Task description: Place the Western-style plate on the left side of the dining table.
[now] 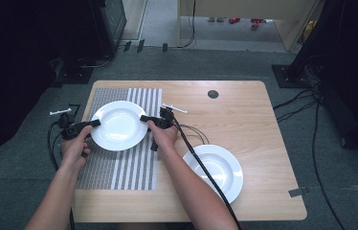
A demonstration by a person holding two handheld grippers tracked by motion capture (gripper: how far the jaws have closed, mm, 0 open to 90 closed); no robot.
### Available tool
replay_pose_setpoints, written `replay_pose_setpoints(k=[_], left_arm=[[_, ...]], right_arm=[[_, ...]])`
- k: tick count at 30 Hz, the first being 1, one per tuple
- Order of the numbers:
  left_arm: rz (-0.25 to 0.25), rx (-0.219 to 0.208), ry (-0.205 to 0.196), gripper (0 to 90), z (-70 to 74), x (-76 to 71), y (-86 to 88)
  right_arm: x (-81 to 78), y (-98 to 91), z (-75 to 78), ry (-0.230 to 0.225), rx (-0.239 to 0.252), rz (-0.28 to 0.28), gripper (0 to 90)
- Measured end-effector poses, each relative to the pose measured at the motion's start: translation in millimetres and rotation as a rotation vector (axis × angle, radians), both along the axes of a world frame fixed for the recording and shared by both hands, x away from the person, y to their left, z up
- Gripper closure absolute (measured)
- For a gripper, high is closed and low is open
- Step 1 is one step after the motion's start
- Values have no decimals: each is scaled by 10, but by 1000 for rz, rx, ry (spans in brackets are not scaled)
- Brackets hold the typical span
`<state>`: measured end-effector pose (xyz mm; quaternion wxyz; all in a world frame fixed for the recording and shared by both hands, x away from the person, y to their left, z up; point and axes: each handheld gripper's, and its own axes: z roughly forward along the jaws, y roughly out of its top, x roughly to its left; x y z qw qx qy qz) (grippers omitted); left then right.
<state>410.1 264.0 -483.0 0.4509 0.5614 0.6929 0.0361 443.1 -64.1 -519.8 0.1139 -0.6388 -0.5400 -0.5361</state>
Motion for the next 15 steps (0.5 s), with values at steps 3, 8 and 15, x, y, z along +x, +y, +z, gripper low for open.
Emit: replay_pose_setpoints(k=[3,8,15], left_arm=[[0,19,9,729,-32,20,-18],[-12,80,23,705,-91,38,-60],[-9,126,26,678,-167,65,-84]], right_arm=[[5,20,-52,9,-17,-7,775],[-3,26,-79,6,-52,6,776],[-18,69,-74,-39,-94,0,771]])
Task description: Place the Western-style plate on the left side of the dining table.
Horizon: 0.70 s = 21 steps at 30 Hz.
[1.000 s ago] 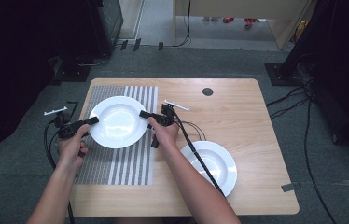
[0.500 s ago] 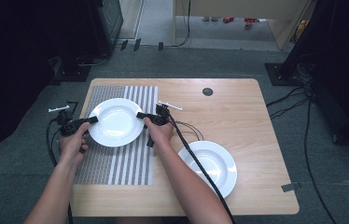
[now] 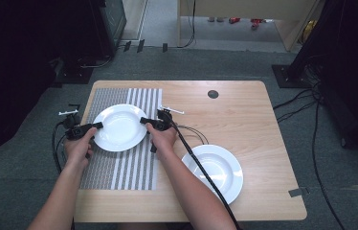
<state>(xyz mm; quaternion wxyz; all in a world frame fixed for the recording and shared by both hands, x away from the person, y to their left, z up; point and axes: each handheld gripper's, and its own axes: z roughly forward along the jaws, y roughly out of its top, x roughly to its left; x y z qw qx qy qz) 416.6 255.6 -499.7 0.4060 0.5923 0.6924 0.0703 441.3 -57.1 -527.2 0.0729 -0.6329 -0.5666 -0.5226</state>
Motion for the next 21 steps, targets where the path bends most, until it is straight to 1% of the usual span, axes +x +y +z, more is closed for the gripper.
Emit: replay_pose_setpoints(k=[2,3,4,5,6,8,9,10,11,13,16,18,19,21], left_arm=[[-10,31,-21,671,-10,-6,-21],[-21,58,-26,665,-6,-7,-37],[-21,58,-26,652,-6,-7,-37],[-43,101,-26,652,9,-5,-61],[-61,167,-33,578,46,-13,-88],[-68,196,-51,513,102,-41,-88],[-70,193,-57,483,139,-58,-79],[-72,187,-68,463,178,-77,-70],[-75,185,-81,444,219,-100,-65],[-80,194,-106,404,295,-150,-70],[-91,219,-126,342,374,-230,-92],[-110,237,-148,305,420,-295,-127],[-111,240,-160,299,437,-321,-141],[-120,231,-182,287,487,-389,-166]], right_arm=[[-10,14,8,-21,-26,7,761],[-12,21,15,-28,-36,8,749],[-12,21,15,-28,-36,8,749],[-14,26,28,-38,-59,5,703],[-27,34,76,-72,-118,-12,600],[-39,23,138,-110,-169,-19,554],[-48,9,184,-128,-203,-23,539],[-50,-14,228,-156,-232,-26,529],[-55,-37,278,-174,-247,-31,523],[-66,-89,374,-203,-262,-23,521],[-95,-176,506,-250,-247,18,480],[-120,-246,594,-254,-275,59,411],[-138,-296,643,-259,-297,79,403],[-172,-382,707,-265,-301,93,392]])
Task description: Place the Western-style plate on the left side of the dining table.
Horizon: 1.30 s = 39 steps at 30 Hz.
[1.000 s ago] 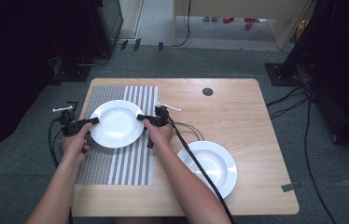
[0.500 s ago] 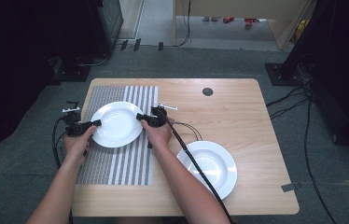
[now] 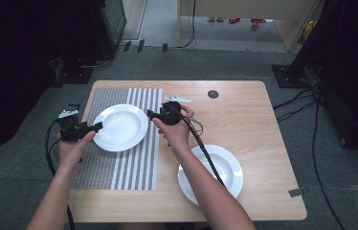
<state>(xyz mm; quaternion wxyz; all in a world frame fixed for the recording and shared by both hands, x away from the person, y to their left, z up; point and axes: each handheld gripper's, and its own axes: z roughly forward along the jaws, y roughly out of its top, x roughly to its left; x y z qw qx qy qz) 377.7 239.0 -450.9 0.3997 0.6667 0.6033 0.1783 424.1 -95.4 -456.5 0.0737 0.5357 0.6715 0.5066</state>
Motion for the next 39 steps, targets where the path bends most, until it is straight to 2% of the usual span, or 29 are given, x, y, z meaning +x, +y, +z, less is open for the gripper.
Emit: replay_pose_setpoints(k=[3,7,11,15,18,21,23,29,36,39], left_arm=[[-21,-14,-29,261,76,-87,-36],[-41,-41,-57,240,156,-205,-66],[-60,-41,-53,220,166,-279,-145],[-72,-37,-37,209,148,-363,-226],[-85,-43,-38,202,120,-454,-261],[-93,-29,-34,201,100,-520,-291],[-92,-38,-33,201,90,-571,-302],[-74,-31,-21,200,50,-687,-360],[-84,-27,-12,200,-38,-783,-450],[-94,-67,-10,199,-53,-858,-499]], right_arm=[[-57,-176,78,-13,20,20,383],[-152,-426,120,8,57,20,359],[-264,-644,139,10,100,27,334],[-398,-851,163,-12,51,31,310],[-503,-979,182,-13,64,35,299],[-600,-1083,197,-25,58,47,279],[-666,-1174,197,-27,56,47,271],[-822,-1421,188,-22,53,23,265],[-983,-1696,116,-23,36,-10,261],[-1054,-1815,84,-17,28,-19,258]])
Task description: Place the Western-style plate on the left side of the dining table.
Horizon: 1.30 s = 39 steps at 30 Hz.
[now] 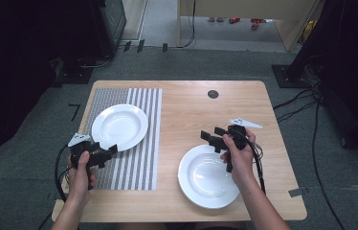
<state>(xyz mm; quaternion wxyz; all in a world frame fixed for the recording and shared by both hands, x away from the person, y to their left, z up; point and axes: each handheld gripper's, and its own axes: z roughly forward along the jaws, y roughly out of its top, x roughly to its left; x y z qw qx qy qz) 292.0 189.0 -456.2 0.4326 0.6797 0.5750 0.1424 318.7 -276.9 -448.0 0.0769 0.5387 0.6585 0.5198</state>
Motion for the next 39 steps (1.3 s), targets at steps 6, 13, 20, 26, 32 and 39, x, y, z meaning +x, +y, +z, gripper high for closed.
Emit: replay_pose_setpoints(k=[6,13,20,26,32,39], left_arm=[[-15,6,-8,199,-19,-114,-102],[-6,7,-15,199,-61,-230,-105],[0,-1,-22,195,-88,-365,-60],[16,2,-9,193,-188,-457,-15],[51,16,-8,190,-270,-557,85],[88,65,-7,190,-415,-665,203]], right_arm=[[-143,-224,-29,4,-12,-28,253],[-311,-457,-60,5,-26,-57,249],[-483,-686,-87,2,-16,-87,249],[-620,-850,-149,10,-27,-109,249],[-780,-1063,-263,24,-45,-140,248],[-918,-1352,-384,46,-49,-195,244]])
